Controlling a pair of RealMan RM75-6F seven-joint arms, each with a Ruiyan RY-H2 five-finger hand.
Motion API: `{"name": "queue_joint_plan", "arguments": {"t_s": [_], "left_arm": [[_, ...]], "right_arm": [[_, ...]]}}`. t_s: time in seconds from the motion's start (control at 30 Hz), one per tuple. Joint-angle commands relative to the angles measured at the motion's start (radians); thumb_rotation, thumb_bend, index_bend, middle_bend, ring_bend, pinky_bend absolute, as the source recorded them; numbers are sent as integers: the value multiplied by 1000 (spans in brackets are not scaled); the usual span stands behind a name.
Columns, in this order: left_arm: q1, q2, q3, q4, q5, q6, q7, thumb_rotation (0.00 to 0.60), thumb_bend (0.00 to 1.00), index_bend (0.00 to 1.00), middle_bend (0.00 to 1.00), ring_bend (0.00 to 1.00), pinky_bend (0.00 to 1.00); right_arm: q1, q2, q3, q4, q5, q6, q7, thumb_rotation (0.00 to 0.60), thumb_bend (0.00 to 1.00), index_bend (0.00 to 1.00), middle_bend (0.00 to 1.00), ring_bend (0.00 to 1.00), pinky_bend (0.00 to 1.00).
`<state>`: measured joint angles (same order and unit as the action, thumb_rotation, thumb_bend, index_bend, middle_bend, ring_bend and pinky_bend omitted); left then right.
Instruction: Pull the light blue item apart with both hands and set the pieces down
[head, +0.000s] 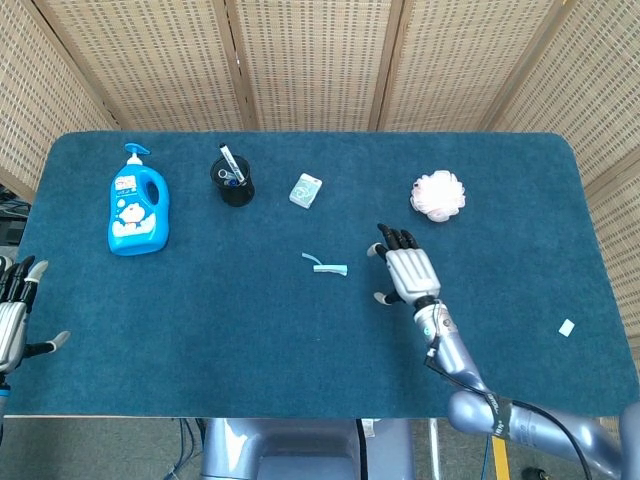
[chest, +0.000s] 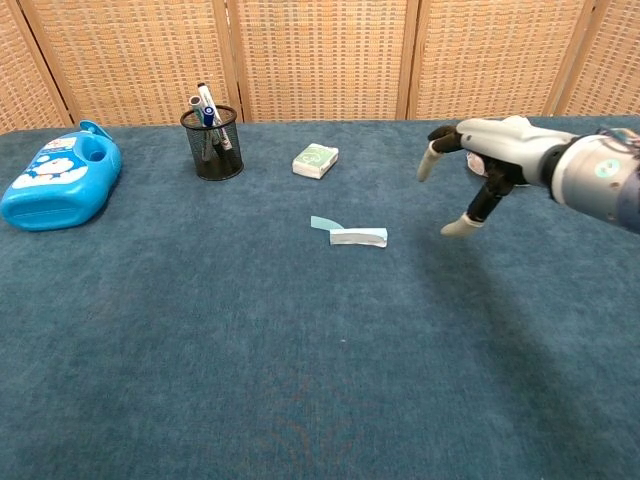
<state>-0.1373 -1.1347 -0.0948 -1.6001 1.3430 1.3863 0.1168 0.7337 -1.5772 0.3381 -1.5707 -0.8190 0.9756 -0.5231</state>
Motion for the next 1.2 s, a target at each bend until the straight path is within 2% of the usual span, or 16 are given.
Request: {"name": "queue_joint_plan", "arguments": {"t_s": [0.03, 0.2, 0.33, 0.67, 0.8, 1.2], "left_arm": [[-6, -1, -3, 6, -13, -14, -1, 600, 0, 0, 0, 0, 0], [-11, -1, -8, 11, -29, -27, -7, 600, 0, 0, 0, 0, 0], [-11, -1, -11, 17, -40, -30, -12, 600, 0, 0, 0, 0, 0], [-20, -9, -16, 27, -67, -49, 1, 600, 0, 0, 0, 0, 0], [-23, -10, -21, 31, -82, -57, 1, 600, 0, 0, 0, 0, 0], [-30, -10, -23, 41, -98, -73, -7, 600, 0, 0, 0, 0, 0]], "right_arm": [[64, -69, 15, 56, 69, 7, -61, 600, 249, 304, 0, 0, 0], [115, -137, 17, 137, 115, 8, -97, 600, 260, 319, 0, 0, 0], [145, -183, 16, 205, 143, 0, -108, 600, 308, 333, 0, 0, 0], [214, -282, 28, 370, 178, -14, -125, 600, 363, 379, 0, 0, 0], [237, -311, 40, 407, 199, -21, -131, 600, 363, 384, 0, 0, 0], [267, -380, 27, 520, 208, -49, -137, 600, 388, 393, 0, 0, 0]]}}
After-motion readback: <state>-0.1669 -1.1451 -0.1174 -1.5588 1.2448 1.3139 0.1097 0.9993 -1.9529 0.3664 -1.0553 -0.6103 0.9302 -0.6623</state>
